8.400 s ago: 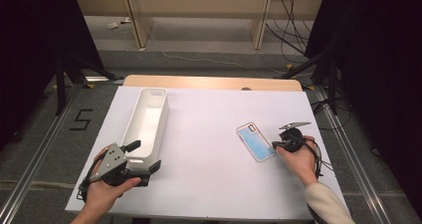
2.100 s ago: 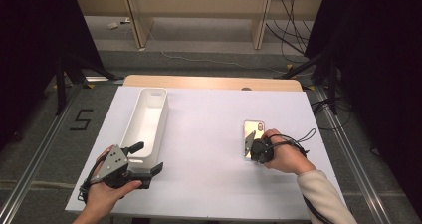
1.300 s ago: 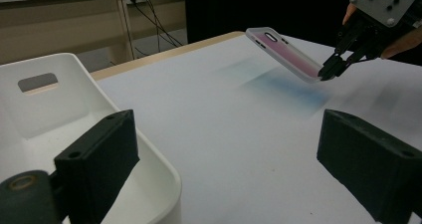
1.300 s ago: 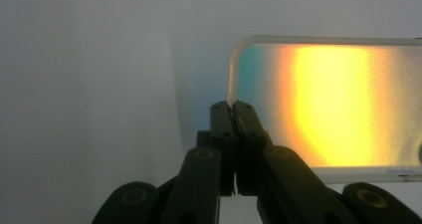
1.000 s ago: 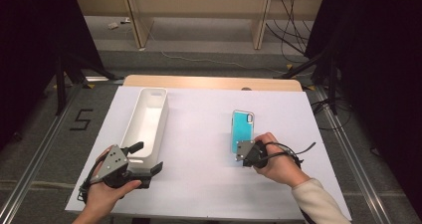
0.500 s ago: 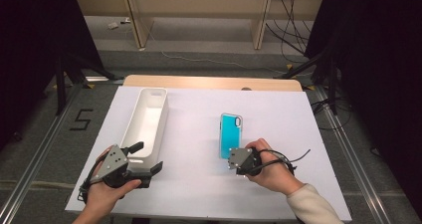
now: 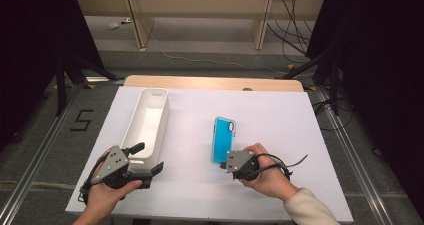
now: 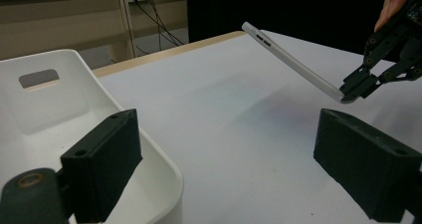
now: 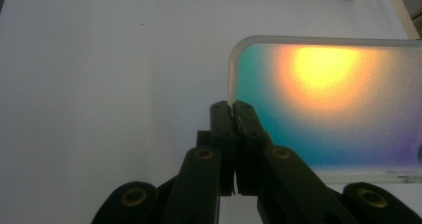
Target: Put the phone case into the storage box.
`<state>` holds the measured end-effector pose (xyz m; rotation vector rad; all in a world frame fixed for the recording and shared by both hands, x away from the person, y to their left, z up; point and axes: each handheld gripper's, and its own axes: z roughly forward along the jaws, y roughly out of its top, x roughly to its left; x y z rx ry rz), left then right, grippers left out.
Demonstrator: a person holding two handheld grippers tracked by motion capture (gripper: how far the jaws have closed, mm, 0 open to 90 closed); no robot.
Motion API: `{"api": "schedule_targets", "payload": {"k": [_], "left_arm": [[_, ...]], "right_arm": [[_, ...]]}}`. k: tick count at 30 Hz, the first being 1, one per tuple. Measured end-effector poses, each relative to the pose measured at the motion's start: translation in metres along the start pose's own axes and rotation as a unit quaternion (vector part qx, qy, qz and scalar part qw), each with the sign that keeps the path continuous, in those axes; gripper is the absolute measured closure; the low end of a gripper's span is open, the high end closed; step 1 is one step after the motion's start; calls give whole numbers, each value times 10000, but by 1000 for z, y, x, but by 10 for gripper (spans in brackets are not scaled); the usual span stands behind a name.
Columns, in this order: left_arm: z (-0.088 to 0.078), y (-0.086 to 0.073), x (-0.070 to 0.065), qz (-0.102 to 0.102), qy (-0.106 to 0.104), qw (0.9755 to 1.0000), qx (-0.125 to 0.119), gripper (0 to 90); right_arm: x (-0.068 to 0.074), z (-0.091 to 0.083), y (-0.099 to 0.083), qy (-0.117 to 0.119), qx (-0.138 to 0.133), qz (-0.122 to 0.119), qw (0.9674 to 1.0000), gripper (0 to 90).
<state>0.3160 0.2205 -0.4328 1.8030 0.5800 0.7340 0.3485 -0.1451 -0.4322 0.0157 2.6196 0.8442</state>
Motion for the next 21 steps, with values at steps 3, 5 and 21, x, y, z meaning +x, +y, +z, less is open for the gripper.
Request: {"api": "schedule_targets", "payload": {"k": [3, 5, 21], "left_arm": [[1, 0, 0, 1, -12, 10000, -15, 107], [2, 0, 0, -10, -2, 10000, 17, 109], [7, 2, 2, 18, 22, 9999, 98, 136]], "right_arm": [[0, 0, 1, -105, -101, -15, 9999, 893], [0, -1, 2, -113, -146, 6, 9998, 894], [8, 3, 12, -47, -658, 165, 9977, 893]]}}
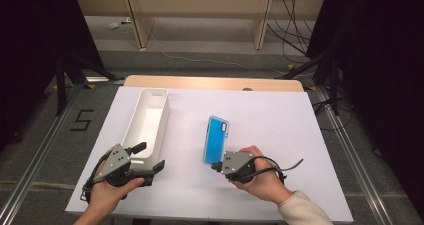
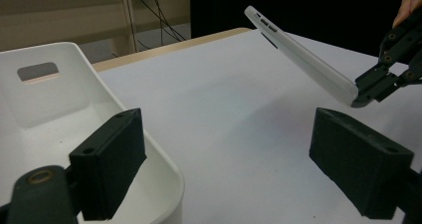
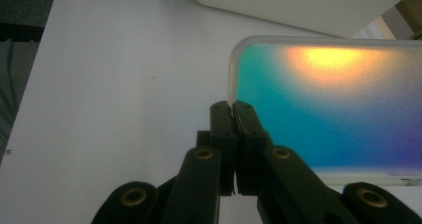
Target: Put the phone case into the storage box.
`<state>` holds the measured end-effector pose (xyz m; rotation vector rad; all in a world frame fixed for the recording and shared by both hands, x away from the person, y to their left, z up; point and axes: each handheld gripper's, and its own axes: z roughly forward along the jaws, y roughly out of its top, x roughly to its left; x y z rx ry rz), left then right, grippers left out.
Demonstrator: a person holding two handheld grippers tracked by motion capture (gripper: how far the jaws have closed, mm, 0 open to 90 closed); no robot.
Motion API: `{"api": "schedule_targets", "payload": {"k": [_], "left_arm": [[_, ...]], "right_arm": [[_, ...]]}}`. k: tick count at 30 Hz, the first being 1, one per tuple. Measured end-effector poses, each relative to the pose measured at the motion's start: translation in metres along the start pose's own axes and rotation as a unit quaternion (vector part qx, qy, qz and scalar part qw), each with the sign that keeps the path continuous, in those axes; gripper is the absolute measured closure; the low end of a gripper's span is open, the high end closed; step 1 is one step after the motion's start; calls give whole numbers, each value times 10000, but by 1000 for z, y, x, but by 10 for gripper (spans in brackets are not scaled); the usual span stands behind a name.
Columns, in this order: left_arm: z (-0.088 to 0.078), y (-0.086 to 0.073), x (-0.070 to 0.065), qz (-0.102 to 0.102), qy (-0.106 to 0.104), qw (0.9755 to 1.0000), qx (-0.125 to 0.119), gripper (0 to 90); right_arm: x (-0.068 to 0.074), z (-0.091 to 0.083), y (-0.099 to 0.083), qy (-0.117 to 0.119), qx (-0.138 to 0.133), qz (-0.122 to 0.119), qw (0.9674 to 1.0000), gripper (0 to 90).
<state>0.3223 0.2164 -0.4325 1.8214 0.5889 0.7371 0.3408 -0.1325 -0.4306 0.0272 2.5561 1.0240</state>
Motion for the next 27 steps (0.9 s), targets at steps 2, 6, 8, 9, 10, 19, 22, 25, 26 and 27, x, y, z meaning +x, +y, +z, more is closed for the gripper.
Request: {"api": "schedule_targets", "payload": {"k": [2, 6, 8, 9, 10, 19, 22, 25, 26, 27], "left_arm": [[2, 2, 0, -9, -4, 10000, -18, 137], [8, 6, 3, -20, -6, 10000, 35, 149], [10, 8, 6, -29, -9, 10000, 61, 154], [11, 9, 7, -25, -22, 10000, 90, 155], [12, 11, 7, -23, -20, 9999, 131, 157], [33, 35, 10, -107, -144, 9997, 175, 190], [42, 46, 9, -148, -208, 9996, 130, 217], [51, 55, 7, -162, -222, 9993, 244, 222], [55, 58, 7, -156, -229, 9993, 236, 225], [58, 61, 6, -151, -219, 9993, 253, 229]], "right_arm": [[1, 2, 2, 32, -25, -5, 10000, 893], [3, 3, 5, -4, -85, -36, 10000, 893], [3, 4, 7, 14, -95, -9, 10000, 893], [3, 4, 7, -68, -102, -61, 9999, 893], [2, 4, 7, -40, -101, -57, 9999, 893], [1, 7, 12, -64, -186, -33, 9998, 893], [0, 7, 13, -24, -196, -26, 9998, 893], [0, 7, 13, -35, -221, 8, 9997, 893], [-1, 7, 14, -48, -225, -5, 9997, 893], [-1, 7, 14, -47, -229, -3, 9997, 893]]}}
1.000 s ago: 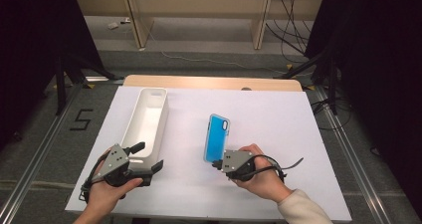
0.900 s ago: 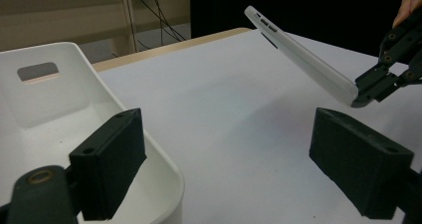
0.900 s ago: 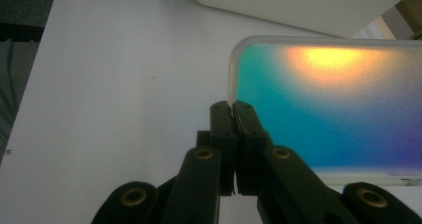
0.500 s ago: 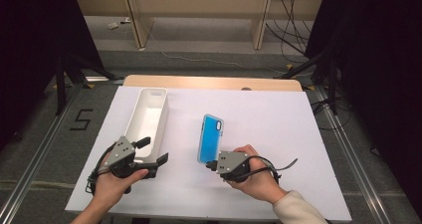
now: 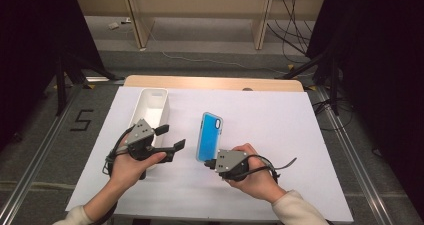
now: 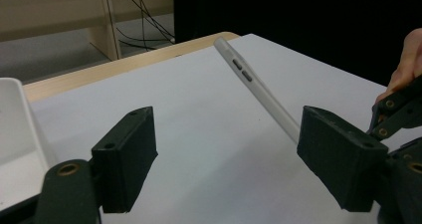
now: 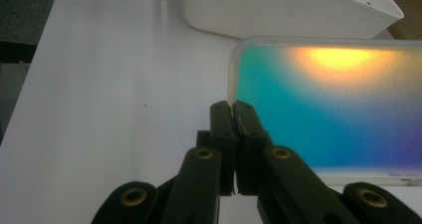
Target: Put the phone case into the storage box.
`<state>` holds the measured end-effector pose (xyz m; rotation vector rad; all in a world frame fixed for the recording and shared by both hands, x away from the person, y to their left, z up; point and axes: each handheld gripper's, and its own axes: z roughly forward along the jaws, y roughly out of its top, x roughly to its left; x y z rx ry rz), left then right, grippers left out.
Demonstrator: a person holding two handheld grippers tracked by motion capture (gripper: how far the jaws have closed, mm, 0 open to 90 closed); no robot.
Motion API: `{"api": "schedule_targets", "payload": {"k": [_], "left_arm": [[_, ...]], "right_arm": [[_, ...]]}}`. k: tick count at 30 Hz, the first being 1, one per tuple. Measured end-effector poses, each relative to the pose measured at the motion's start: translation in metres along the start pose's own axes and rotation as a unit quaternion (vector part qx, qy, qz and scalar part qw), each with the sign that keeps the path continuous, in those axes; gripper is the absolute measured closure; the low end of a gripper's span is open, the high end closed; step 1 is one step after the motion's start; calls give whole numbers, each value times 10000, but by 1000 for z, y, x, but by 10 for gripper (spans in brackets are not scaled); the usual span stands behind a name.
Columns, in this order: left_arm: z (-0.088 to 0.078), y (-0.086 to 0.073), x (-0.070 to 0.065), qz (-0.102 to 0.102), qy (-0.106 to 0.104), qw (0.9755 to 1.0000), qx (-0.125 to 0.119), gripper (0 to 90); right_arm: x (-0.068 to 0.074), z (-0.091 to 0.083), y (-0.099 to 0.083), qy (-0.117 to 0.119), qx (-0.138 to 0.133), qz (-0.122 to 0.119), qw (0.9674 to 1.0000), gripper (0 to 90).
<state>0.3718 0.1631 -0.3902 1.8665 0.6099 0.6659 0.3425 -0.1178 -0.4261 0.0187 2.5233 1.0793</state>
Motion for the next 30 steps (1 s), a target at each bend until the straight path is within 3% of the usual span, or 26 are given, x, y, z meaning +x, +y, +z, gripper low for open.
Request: {"api": "schedule_targets", "payload": {"k": [15, 22, 30], "left_arm": [[35, 28, -3, -22, 463, 9982, 390, 300], [48, 36, -6, -79, 507, 9967, 632, 348], [62, 34, 2, -4, 439, 9946, 942, 436]], "right_arm": [[1, 4, 2, -17, -2, -39, 10000, 893], [1, 7, 3, -9, 77, -109, 9999, 893], [2, 9, 3, -93, 182, -204, 9996, 893]]}}
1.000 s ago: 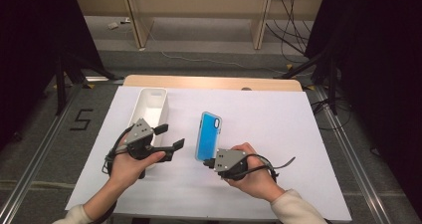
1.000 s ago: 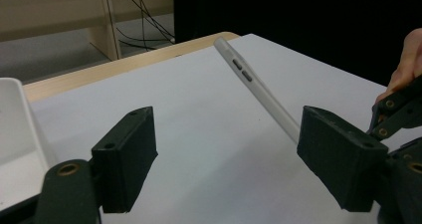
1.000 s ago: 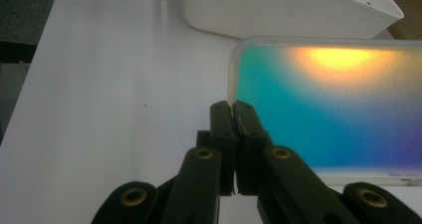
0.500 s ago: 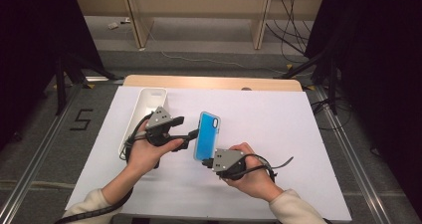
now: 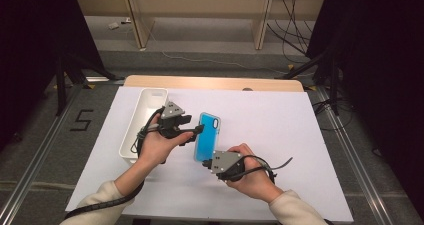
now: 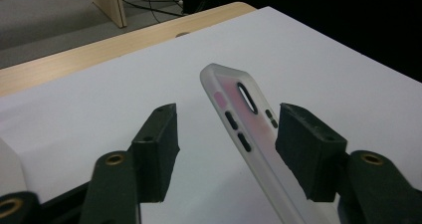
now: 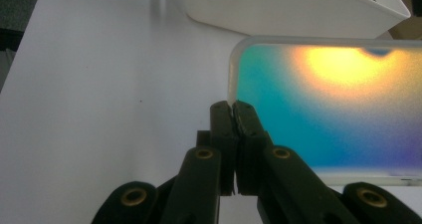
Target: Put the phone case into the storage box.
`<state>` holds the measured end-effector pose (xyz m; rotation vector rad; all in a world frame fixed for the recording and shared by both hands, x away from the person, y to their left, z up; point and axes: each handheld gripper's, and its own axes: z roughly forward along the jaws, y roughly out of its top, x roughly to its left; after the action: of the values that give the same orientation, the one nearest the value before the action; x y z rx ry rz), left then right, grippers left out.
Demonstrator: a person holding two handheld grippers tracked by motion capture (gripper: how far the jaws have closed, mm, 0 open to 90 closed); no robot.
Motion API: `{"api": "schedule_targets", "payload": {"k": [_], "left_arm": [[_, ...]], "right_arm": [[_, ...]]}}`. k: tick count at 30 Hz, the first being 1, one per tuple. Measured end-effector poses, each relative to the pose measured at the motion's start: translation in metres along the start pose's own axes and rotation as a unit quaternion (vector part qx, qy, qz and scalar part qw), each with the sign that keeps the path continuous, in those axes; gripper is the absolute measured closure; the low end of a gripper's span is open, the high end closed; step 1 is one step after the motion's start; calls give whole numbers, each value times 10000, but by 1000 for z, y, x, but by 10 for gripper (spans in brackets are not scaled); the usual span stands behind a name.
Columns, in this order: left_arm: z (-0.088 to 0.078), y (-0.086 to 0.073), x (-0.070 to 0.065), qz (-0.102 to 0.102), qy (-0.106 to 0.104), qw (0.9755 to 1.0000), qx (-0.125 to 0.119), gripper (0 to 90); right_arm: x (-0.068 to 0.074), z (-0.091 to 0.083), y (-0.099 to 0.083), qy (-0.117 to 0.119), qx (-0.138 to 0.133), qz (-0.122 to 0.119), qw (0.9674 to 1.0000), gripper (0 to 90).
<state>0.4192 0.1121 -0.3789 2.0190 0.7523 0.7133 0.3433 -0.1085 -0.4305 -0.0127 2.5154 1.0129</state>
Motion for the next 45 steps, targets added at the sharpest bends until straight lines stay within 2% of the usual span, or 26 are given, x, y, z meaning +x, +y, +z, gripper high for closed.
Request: {"api": "schedule_targets", "payload": {"k": [1, 2, 3, 5, 7, 9, 11, 13, 14, 15, 16, 17, 19, 20, 21, 24, 26, 27, 30, 32, 33, 38, 40, 41, 43, 45], "left_arm": [[2, 0, 0, -26, 38, 10000, -37, 448], [3, 0, 0, -35, -30, 10000, 17, 453], [5, 0, 0, -50, -33, 10000, -19, 463], [6, 1, 1, -11, -65, 9999, 128, 479], [8, 0, 2, 19, 118, 9998, 142, 498], [10, 0, 1, -16, -96, 9998, 192, 518], [11, 0, 2, 1, -57, 9997, 239, 540], [13, -1, 2, -64, -134, 9997, 189, 558], [13, -1, 2, -60, -86, 9998, 190, 574], [13, -1, 3, -26, 89, 9998, 192, 593], [14, -1, 3, -49, -103, 9997, 219, 603], [15, -1, 2, -57, -162, 9996, 218, 614], [14, -2, 3, 17, 30, 9996, 285, 634], [15, -2, 3, -1, -21, 9995, 299, 646], [16, -2, 3, -32, -188, 9994, 296, 656], [16, -2, 2, -16, -172, 9993, 329, 684], [15, -2, 2, -8, -183, 9993, 326, 696], [15, -2, 2, -18, -193, 9993, 316, 703], [13, -1, 3, -11, -179, 9995, 251, 723], [13, -1, 4, -99, -353, 9993, 94, 742], [12, -1, 5, -90, -386, 9992, 87, 752], [11, 0, 5, -149, -496, 9986, -116, 792], [9, 1, 6, -152, -498, 9986, -135, 808], [9, 1, 6, -160, -596, 9980, -150, 814], [6, 2, 5, -178, -533, 9984, -77, 820], [7, 2, 5, -185, -579, 9980, -187, 824]], "right_arm": [[-1, 0, 0, -61, 29, -65, 10000, 893], [0, 1, 0, 53, 38, -28, 10000, 893], [1, 2, 1, 12, 59, -57, 10000, 893], [1, 3, 1, 20, 109, -93, 9999, 893], [1, 4, 1, 12, 198, -255, 9995, 893], [3, 6, 2, 41, 216, -281, 9994, 893], [3, 6, 3, -23, 237, -330, 9992, 893], [4, 7, 3, 19, 251, -340, 9991, 893], [4, 7, 3, 24, 247, -333, 9991, 893], [4, 7, 3, 26, 248, -339, 9991, 893], [3, 7, 3, -15, 260, -356, 9990, 893], [4, 8, 3, -3, 270, -372, 9989, 893], [5, 8, 4, 46, 307, -366, 9988, 893], [6, 9, 4, 35, 319, -366, 9988, 893], [6, 9, 5, -33, 356, -375, 9987, 893], [7, 10, 5, -60, 433, -432, 9981, 893], [8, 12, 5, 20, 449, -470, 9979, 893], [8, 13, 5, -10, 467, -535, 9975, 893], [10, 14, 5, -3, 514, -487, 9975, 893], [11, 14, 5, -17, 576, -393, 9976, 893], [10, 15, 5, -9, 556, -484, 9973, 894], [11, 16, 4, -127, 627, -428, 9970, 893], [10, 15, 4, -107, 632, -425, 9970, 893], [10, 15, 4, -110, 632, -409, 9971, 893], [11, 15, 4, -130, 651, -397, 9970, 891], [10, 16, 4, -67, 630, -457, 9969, 891]]}}
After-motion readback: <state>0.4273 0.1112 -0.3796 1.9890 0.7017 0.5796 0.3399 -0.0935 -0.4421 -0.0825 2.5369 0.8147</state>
